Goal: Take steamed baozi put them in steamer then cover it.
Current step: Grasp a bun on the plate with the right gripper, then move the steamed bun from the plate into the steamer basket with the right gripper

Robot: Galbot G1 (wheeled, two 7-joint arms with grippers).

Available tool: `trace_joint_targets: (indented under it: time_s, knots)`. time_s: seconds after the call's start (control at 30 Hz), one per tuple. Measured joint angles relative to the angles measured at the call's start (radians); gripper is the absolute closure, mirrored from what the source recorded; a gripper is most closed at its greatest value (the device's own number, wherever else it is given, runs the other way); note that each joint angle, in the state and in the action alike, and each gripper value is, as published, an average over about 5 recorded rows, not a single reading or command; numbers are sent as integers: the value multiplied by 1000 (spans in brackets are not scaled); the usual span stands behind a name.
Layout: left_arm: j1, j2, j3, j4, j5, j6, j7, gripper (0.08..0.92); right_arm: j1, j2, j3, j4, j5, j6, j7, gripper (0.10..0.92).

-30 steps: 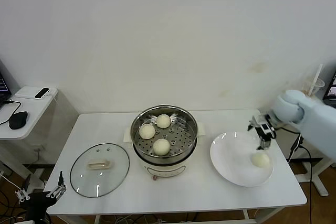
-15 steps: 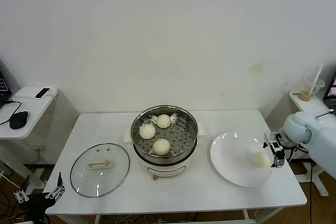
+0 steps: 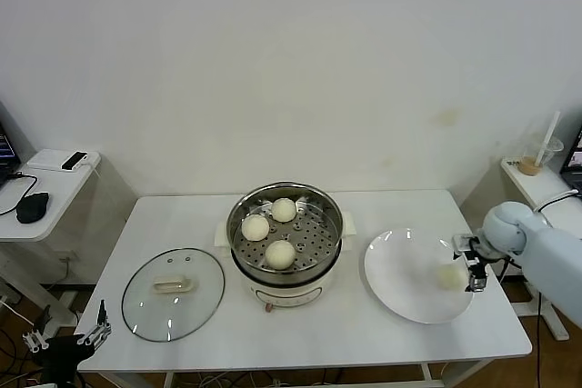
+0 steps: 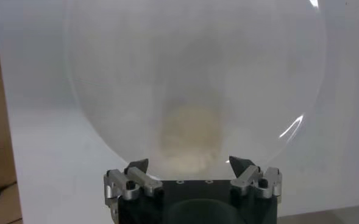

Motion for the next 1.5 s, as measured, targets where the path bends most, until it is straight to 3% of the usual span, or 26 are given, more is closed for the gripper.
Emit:
trace_joint_targets:
  time_s: [0.2, 0.77, 1.13, 1.5]
  knots:
    - [1, -3, 0, -2, 1, 0, 0, 177, -6, 25, 8, -23, -11, -8, 6, 217]
    - [4, -9, 3, -10, 3, 0, -1, 177, 14, 29, -7, -19, -3, -31, -5, 427]
    - [0, -6, 6, -17, 3, 3, 1, 177, 167, 7, -111, 62, 71, -60, -23, 430]
    - [-2, 1, 4, -24, 3, 8, 3, 177, 489, 71, -304, 152, 240, -126, -12, 416]
